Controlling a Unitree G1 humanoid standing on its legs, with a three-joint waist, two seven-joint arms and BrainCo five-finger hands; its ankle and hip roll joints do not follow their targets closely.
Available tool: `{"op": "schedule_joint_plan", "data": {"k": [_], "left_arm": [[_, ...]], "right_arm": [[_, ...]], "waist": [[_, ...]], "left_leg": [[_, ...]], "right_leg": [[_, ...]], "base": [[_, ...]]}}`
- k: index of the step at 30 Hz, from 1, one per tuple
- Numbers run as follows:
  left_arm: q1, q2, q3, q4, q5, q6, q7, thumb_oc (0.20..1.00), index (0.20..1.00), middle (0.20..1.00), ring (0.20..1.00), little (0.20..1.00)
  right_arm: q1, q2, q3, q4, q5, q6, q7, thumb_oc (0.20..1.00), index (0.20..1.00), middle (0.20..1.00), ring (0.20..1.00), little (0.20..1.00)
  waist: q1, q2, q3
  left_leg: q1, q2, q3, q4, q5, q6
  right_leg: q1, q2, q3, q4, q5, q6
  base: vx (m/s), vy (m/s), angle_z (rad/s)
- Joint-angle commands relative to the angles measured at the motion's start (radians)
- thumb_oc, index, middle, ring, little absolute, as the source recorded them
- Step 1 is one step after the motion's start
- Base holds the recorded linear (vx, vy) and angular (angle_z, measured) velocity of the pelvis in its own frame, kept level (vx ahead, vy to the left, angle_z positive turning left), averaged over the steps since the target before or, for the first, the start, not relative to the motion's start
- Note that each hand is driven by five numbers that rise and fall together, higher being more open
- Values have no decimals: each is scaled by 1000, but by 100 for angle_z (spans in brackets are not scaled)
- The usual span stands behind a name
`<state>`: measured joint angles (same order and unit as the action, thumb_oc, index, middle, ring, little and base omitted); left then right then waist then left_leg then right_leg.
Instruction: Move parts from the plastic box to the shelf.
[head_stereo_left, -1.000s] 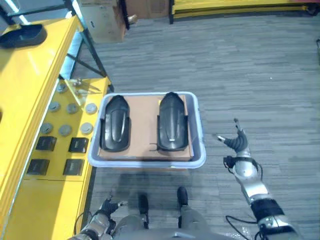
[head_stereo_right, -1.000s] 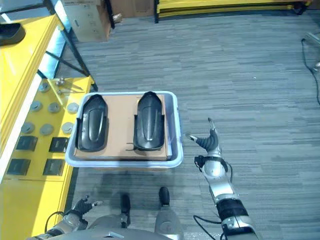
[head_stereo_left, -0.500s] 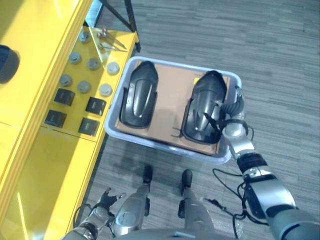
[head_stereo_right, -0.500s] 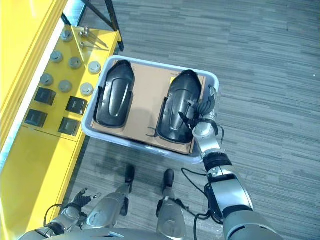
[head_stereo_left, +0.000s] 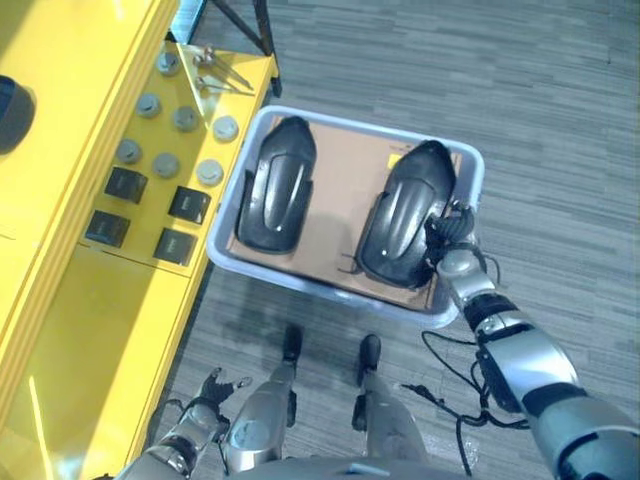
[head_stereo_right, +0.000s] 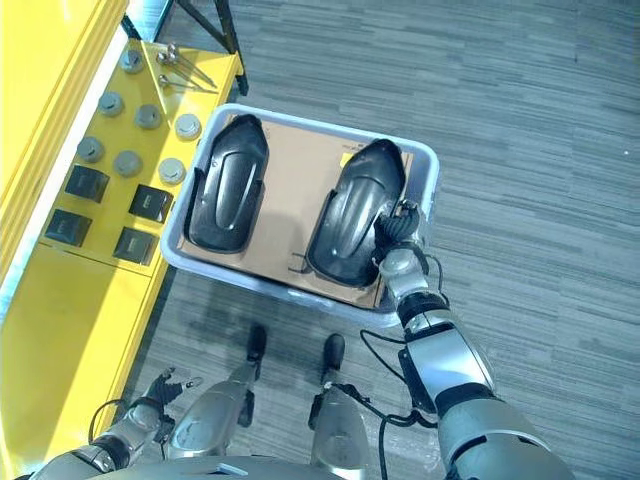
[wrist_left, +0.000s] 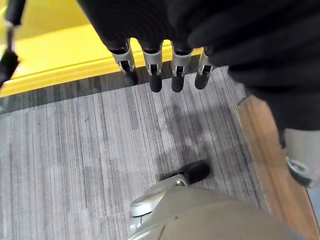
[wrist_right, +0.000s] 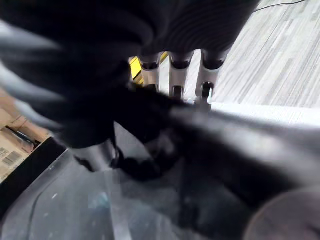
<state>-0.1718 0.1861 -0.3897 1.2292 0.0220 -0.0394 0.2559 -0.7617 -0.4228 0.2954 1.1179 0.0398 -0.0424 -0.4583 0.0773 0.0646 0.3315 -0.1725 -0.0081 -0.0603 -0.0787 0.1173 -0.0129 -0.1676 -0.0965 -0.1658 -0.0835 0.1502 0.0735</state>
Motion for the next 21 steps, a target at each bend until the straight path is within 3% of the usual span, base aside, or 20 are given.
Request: {"op": "schedule_joint_plan", "data": {"k": [1, 4, 9, 11, 13, 18, 21], "left_arm": [[-13, 16, -10, 68, 9, 1, 9, 1000, 1000, 1000, 1000, 1000], [-7, 23, -1, 54, 13, -2, 7, 1000, 1000, 1000, 1000, 1000], [23, 43, 97, 4, -9, 13, 37, 1000, 1000, 1000, 1000, 1000], [34, 46, 106, -16, -12, 13, 41, 1000, 1000, 1000, 1000, 1000], [63, 81, 142, -203, 0, 5, 58, 1000, 1000, 1000, 1000, 1000], [155, 169, 245, -650, 27, -13, 54, 1000, 1000, 1000, 1000, 1000], [161, 181, 262, -714, 41, -14, 61, 1000, 1000, 1000, 1000, 1000]], "right_arm": [[144, 66, 72, 52, -10, 44, 126, 200, 200, 200, 200, 200], [179, 48, 59, 6, -4, 44, 136, 200, 200, 200, 200, 200], [313, -68, -55, -423, -23, 12, 115, 200, 200, 200, 200, 200], [341, -82, -81, -482, -43, 8, 113, 200, 200, 200, 200, 200], [399, -137, -154, -646, -102, -30, 115, 200, 200, 200, 200, 200], [492, -212, -277, -883, -251, -30, 122, 200, 200, 200, 200, 200], [512, -211, -302, -934, -271, -31, 123, 200, 200, 200, 200, 200]], "waist": [[17, -15, -89], [12, -20, -106], [-1, -26, -156], [0, -26, -167], [5, -23, -205], [19, -30, -258], [20, -35, -264]], "left_leg": [[-55, 30, 17, -9, 31, -66], [-36, 33, 18, -9, 27, -67], [36, 40, 34, -9, 12, -65], [50, 42, 36, -9, 10, -66], [89, 44, 35, -9, 3, -68], [131, 44, 26, -9, 7, -71], [139, 44, 23, -9, 5, -72]], "right_leg": [[51, -51, 37, -4, -28, 62], [69, -52, 34, -4, -34, 63], [135, -55, 32, -3, -50, 65], [148, -55, 28, -3, -54, 65], [188, -54, 19, 1, -70, 64], [238, -51, 1, 12, -89, 59], [246, -50, -4, 14, -93, 59]], "base": [[27, -50, -2], [32, -40, 3], [31, -38, -1], [37, -33, -11], [37, -49, -3], [-7, -50, 4], [-4, -22, 10]]}}
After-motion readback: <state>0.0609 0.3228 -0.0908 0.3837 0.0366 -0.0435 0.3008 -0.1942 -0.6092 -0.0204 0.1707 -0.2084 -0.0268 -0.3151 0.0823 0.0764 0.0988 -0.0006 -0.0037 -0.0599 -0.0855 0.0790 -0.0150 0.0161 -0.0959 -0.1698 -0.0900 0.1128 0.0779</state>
